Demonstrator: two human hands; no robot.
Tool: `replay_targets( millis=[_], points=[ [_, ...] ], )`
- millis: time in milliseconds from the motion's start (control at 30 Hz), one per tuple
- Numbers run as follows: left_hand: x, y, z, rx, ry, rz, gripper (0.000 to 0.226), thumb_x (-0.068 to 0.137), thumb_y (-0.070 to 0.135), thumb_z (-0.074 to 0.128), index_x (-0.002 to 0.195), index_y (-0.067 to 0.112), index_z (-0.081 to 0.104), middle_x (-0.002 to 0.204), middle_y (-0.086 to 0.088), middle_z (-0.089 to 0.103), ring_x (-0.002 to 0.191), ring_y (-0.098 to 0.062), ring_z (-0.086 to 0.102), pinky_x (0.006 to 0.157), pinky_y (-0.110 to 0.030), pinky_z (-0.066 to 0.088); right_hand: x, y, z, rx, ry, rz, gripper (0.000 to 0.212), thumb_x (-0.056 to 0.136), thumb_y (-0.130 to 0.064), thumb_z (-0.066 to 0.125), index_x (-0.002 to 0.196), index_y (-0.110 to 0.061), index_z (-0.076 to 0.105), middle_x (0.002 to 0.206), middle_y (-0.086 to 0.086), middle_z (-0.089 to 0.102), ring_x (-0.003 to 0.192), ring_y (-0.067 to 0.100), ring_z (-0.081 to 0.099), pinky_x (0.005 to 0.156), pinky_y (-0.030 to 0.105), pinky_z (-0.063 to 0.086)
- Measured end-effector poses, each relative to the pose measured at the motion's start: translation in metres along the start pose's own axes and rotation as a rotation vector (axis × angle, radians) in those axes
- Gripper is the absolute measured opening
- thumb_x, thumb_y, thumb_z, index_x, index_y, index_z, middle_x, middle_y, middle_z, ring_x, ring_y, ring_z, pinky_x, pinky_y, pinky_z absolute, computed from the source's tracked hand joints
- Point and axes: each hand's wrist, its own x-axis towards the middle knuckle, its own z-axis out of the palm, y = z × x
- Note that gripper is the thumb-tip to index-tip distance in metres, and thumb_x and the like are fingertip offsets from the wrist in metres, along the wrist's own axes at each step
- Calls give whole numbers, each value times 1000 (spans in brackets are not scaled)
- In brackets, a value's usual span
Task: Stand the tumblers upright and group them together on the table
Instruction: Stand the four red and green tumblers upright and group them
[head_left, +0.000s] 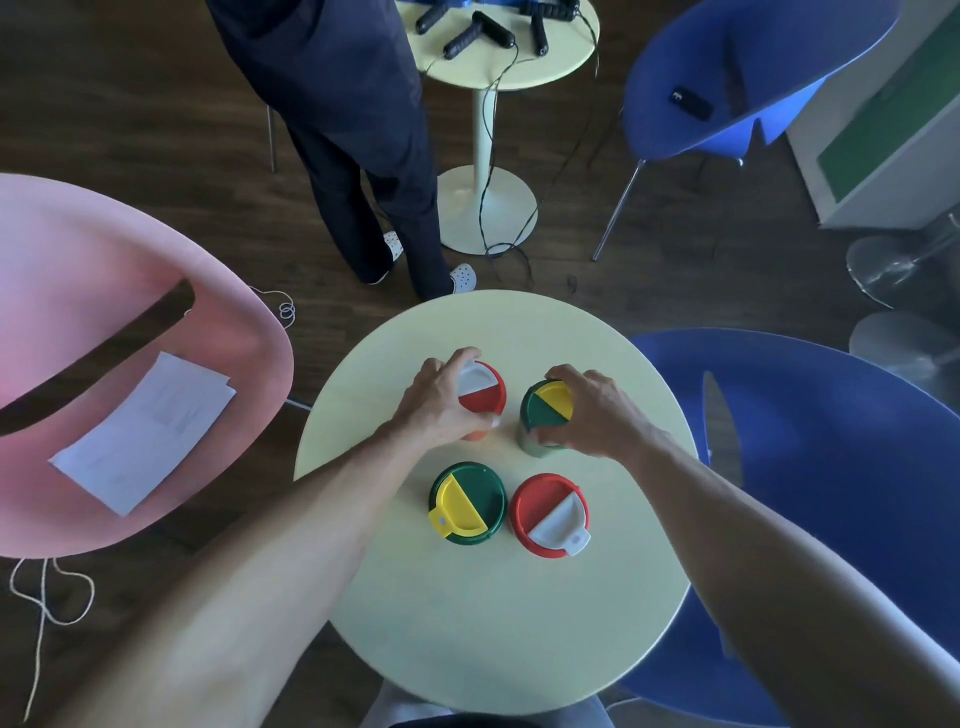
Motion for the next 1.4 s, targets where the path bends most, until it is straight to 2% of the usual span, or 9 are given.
replay_targets(
  millis=[133,267,367,533,700,833,967,1133,1400],
  points=[
    [-5,4,3,33,44,-32,80,59,53,82,125,38,40,111,-6,49,96,-21,44,71,-30,42,-3,-3,6,68,36,36,78,65,-56,79,131,-32,44,113,7,54,95,23,50,57,25,41],
    [-6,4,8,-27,76,-75,67,61,55,76,118,34,48,108,-6,56,99,-24,53,70,-30,45,-6,-1,7,68,29,27,76,67,-56,77,131,-32,44,112,7,57,97,25,54,67,33,52],
    [-6,2,7,-58,50,-67,65,66,53,75,122,33,50,115,-8,57,104,-26,54,78,-31,47,-6,0,3,83,11,24,67,74,-50,73,133,-34,46,113,6,61,94,23,56,62,27,49],
    [-11,-1,2,-121,33,-11,59,76,34,76,129,29,52,126,-1,58,110,-24,55,88,-28,47,-3,-2,0,188,33,76,45,84,-29,67,127,-34,56,102,6,57,66,17,59,49,25,52],
    [-11,-2,-4,-116,-31,16,55,80,27,74,131,30,52,127,-2,58,108,-21,56,88,-26,48,-3,5,-2,223,6,103,41,80,-32,71,119,-37,61,97,6,59,74,22,61,59,34,58],
    [-14,0,-4,-164,-25,-6,54,78,27,75,127,31,54,123,-4,58,103,-25,60,86,-40,56,-5,6,-1,231,-10,100,41,78,-33,74,117,-38,62,100,7,59,73,24,64,59,36,59],
    [-16,0,-3,-155,-40,-7,55,78,26,76,128,30,53,124,-5,57,105,-26,59,86,-42,57,-8,7,0,245,-22,103,40,79,-32,74,117,-37,61,104,7,59,76,24,63,57,32,57],
    [-20,-3,-3,-128,-20,-7,56,78,27,75,129,30,53,128,-3,58,112,-23,55,92,-30,49,-11,7,3,256,-25,105,40,79,-35,75,116,-37,59,105,8,59,78,24,63,57,30,56],
    [-25,-2,1,-100,2,-7,60,80,31,75,134,27,50,134,-3,56,117,-24,54,92,-29,46,-18,5,5,263,12,116,44,81,-35,73,122,-36,58,106,8,57,84,23,58,58,30,56]
  ],
)
